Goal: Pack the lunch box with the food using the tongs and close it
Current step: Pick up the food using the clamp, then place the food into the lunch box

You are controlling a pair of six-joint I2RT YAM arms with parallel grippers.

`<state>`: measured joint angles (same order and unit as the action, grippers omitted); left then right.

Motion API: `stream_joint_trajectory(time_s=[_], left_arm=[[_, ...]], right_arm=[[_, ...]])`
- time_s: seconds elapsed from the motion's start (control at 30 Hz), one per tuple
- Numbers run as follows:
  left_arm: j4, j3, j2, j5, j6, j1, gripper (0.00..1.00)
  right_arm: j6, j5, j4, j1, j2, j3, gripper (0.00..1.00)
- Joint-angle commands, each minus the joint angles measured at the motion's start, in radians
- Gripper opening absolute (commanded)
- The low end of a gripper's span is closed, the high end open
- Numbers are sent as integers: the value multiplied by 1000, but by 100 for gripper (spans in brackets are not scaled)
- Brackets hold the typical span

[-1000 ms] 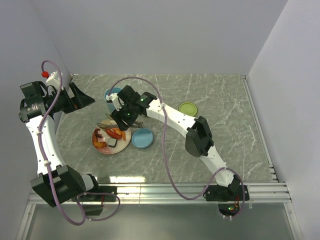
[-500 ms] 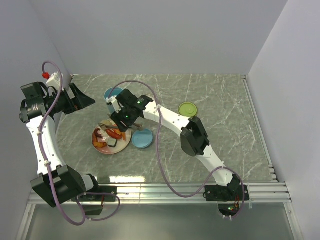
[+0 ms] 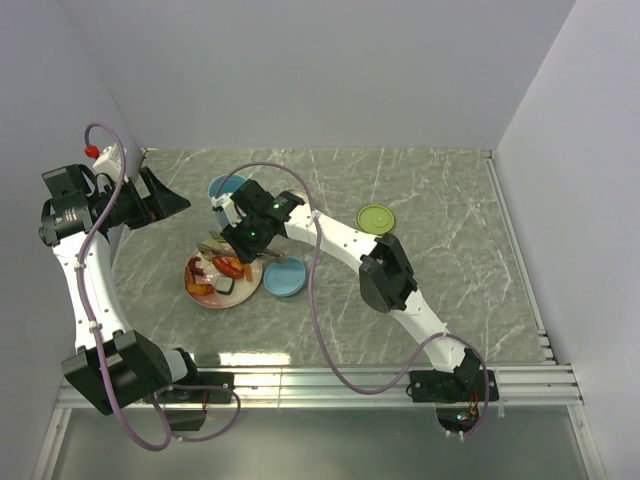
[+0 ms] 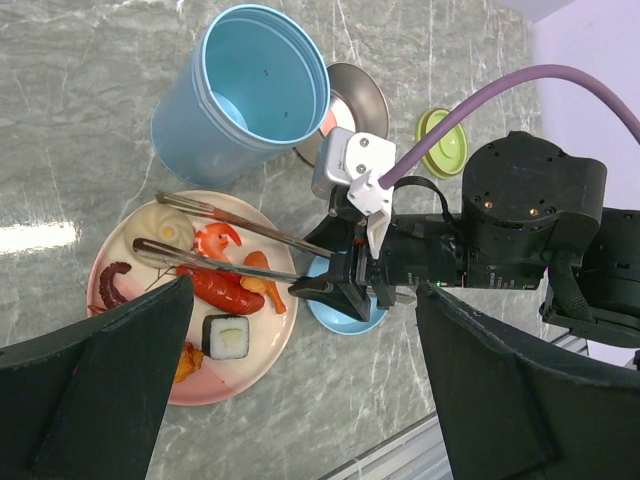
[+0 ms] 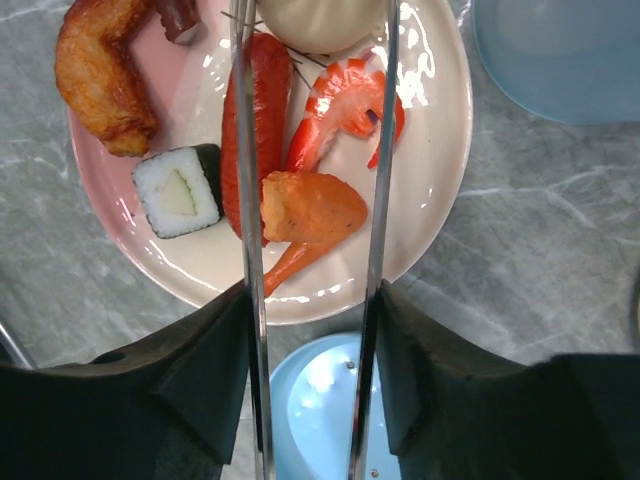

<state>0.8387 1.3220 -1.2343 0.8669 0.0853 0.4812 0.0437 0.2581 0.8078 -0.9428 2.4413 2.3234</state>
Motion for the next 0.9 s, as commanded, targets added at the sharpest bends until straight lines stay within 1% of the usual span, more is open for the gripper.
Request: stream_joint_trajectory(time_s=[0.0, 0.33, 0.5, 0.7, 0.87], left_arm=[[-12, -1, 22, 4, -29, 4, 99], [-21, 5, 24, 7, -18, 5, 99], [-18, 6, 29, 9, -12, 4, 99], [-20, 9, 35, 9, -9, 4, 99], [-20, 20, 27, 18, -2, 4, 100]], right_arm=[[-5, 18, -24, -5, -14, 42, 52], [-11, 76, -33, -7, -119, 4, 34], [-28, 98, -47, -7, -165, -7, 31], [-36, 127, -52, -7, -215, -16, 29], [-18, 174, -33, -7, -284, -62, 27]])
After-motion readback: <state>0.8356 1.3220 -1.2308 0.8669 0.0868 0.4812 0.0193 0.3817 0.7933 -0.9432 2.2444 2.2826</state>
